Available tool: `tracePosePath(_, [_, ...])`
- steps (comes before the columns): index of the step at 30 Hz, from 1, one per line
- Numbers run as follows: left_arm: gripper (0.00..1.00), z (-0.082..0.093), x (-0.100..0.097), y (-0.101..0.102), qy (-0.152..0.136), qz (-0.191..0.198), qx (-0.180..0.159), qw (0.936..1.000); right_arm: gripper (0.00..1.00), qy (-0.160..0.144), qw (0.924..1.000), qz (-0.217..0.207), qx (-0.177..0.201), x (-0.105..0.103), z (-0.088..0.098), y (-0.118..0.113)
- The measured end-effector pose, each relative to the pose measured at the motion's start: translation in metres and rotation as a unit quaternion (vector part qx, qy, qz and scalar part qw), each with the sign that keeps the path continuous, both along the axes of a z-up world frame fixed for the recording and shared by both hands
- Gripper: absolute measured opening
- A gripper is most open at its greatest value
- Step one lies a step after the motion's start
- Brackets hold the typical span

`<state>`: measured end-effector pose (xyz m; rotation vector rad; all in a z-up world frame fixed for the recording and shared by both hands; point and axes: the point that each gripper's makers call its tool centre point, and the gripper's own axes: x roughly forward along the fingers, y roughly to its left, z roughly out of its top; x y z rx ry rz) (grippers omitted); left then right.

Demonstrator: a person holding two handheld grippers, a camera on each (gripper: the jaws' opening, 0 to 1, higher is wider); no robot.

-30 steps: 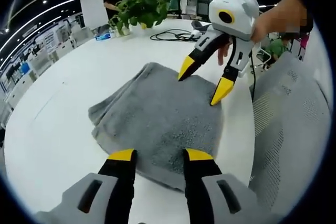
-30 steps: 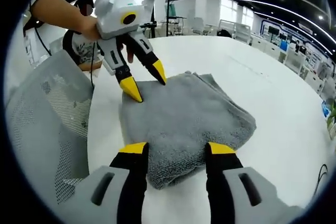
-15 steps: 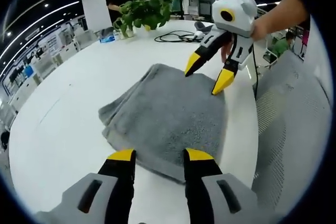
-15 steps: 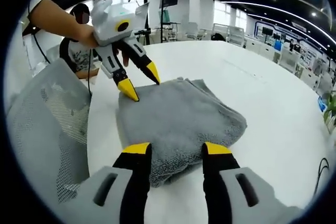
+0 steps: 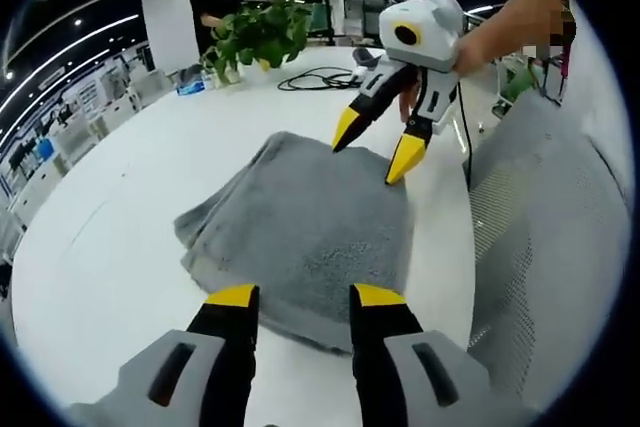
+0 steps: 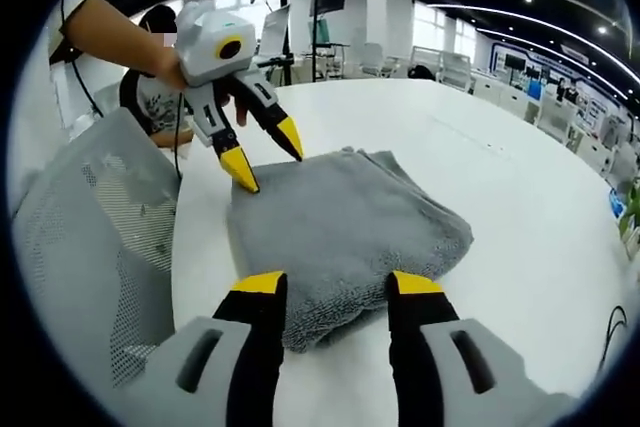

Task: Fold the towel on the table until its edges align and the towel forms a compact rectangular stack.

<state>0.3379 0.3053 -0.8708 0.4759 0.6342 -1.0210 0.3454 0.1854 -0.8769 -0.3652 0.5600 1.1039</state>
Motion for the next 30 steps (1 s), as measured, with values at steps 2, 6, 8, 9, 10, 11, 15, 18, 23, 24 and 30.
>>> tracePosePath(2, [0.36, -0.001, -0.006, 0.001, 0.004, -0.004, -0.003, 1.0000, 0.42, -0.004, 1.0000, 0.007, -0.002, -0.004, 0.000, 0.000])
tracePosePath(6, [0.34, -0.005, -0.008, 0.005, 0.008, -0.001, -0.003, 1.0000, 0.42, -0.009, 0.9997, 0.018, -0.015, -0.007, -0.005, -0.002])
tracePosePath(8, [0.35, -0.008, -0.008, 0.009, 0.007, -0.001, 0.004, 1.0000, 0.41, -0.012, 0.9995, 0.021, -0.019, -0.006, -0.006, -0.002])
tracePosePath(9, [0.34, -0.010, -0.008, 0.010, 0.005, -0.005, 0.008, 0.9999, 0.41, -0.017, 0.9992, 0.026, -0.024, -0.007, -0.004, -0.002])
tracePosePath(10, [0.34, -0.014, -0.008, 0.012, 0.004, -0.005, 0.012, 0.9999, 0.41, -0.018, 0.9991, 0.027, -0.025, -0.007, -0.004, -0.002])
tracePosePath(11, [0.34, -0.016, -0.008, 0.012, 0.005, -0.006, 0.014, 0.9999, 0.41, -0.017, 0.9991, 0.027, -0.026, -0.005, -0.006, -0.002])
tracePosePath(15, [0.34, -0.017, -0.008, 0.011, 0.004, -0.008, 0.013, 0.9999, 0.41, -0.020, 0.9987, 0.032, -0.034, -0.005, -0.009, -0.003])
tracePosePath(18, [0.34, -0.017, -0.009, 0.011, -0.002, -0.012, 0.015, 0.9998, 0.41, -0.021, 0.9987, 0.033, -0.032, -0.005, -0.011, -0.003])
tracePosePath(23, [0.35, -0.017, -0.009, 0.011, -0.002, -0.006, 0.012, 0.9999, 0.41, -0.023, 0.9987, 0.033, -0.032, -0.007, -0.012, -0.003])
tracePosePath(24, [0.35, -0.018, -0.009, 0.012, -0.002, -0.004, 0.011, 0.9999, 0.41, -0.021, 0.9989, 0.031, -0.030, -0.007, -0.012, -0.003])
tracePosePath(30, [0.38, -0.013, -0.006, 0.014, -0.002, 0.010, 0.010, 0.9999, 0.41, -0.019, 0.9996, 0.016, -0.016, -0.008, -0.001, -0.004])
